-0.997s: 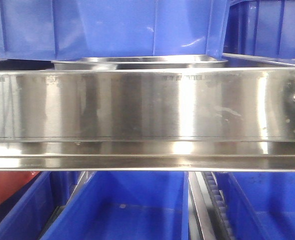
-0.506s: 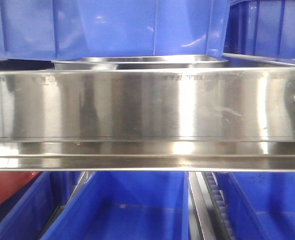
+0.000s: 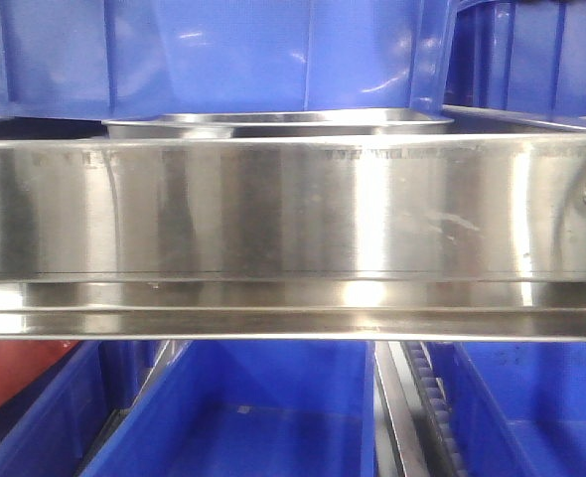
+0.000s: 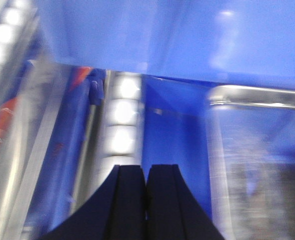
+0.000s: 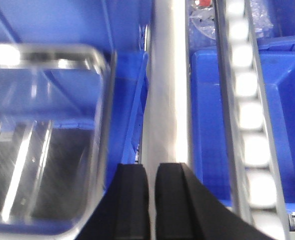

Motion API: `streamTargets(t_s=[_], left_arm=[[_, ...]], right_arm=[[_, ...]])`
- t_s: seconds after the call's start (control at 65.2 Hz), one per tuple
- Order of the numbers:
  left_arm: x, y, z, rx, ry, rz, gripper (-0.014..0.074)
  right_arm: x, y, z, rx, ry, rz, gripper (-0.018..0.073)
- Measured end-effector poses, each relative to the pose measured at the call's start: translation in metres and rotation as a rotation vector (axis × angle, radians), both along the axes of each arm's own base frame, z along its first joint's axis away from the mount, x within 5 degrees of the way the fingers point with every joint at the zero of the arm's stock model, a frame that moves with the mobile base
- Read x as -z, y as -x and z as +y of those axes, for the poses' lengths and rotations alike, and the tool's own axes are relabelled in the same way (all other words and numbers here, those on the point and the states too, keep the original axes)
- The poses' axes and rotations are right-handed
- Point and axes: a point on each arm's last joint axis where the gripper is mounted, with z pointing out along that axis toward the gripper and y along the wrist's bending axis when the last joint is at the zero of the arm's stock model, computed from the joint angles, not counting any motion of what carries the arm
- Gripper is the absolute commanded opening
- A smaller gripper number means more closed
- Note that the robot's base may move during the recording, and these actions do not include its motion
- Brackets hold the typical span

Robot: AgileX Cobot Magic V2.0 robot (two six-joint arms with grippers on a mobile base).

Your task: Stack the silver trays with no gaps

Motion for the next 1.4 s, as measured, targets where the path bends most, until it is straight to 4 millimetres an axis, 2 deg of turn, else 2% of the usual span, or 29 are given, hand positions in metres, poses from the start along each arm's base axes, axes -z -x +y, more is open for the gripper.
streamTargets(t_s=[0.184,0.353,0.568,0.66,0.736,0.874,0.936,0.997,1.197,1.396], left_arm=[[0.008,-0.021,-0.017,0.007,0.021,0.05,-0.0018],[0.025,-0.039,-0.033,0.049,0.03,0.136,-0.0018],[0.046,-0.052,-0.046,0.073,0.054,0.217,-0.0013],[0.052,-0.055,-0.048,0.074,0.05,0.231,0.0039],[0.057,-0.058,-0.049,0.075,0.045,0.243,0.0139],[0.062,-0.06,-0.051,0.076,0.042,0.251,0.0254],[0.062,-0.062,-0.052,0.08,0.046,0.24,0.0257],[0.062,-0.063,-0.053,0.084,0.051,0.229,0.0248],[0.063,-0.065,-0.053,0.086,0.057,0.218,0.0233],[0.068,-0.073,-0.042,0.05,0.056,0.227,0.0232]], right_arm=[[-0.003,-0.028,0.014,0.014,-0.004,0.035,0.0006],[0.017,-0.046,0.026,0.014,-0.007,0.1,0.0006],[0.034,-0.055,0.031,0.017,0.008,0.146,0.0006],[0.038,-0.057,0.032,0.017,0.014,0.158,0.0006],[0.043,-0.059,0.034,0.017,0.004,0.178,0.0019],[0.049,-0.061,0.037,0.016,-0.011,0.201,0.0141],[0.051,-0.062,0.038,0.014,-0.012,0.207,0.0202],[0.054,-0.063,0.039,0.013,-0.01,0.21,0.0225],[0.062,-0.068,0.042,0.013,-0.006,0.225,0.0223],[0.068,-0.073,0.044,0.01,-0.012,0.222,0.0223]])
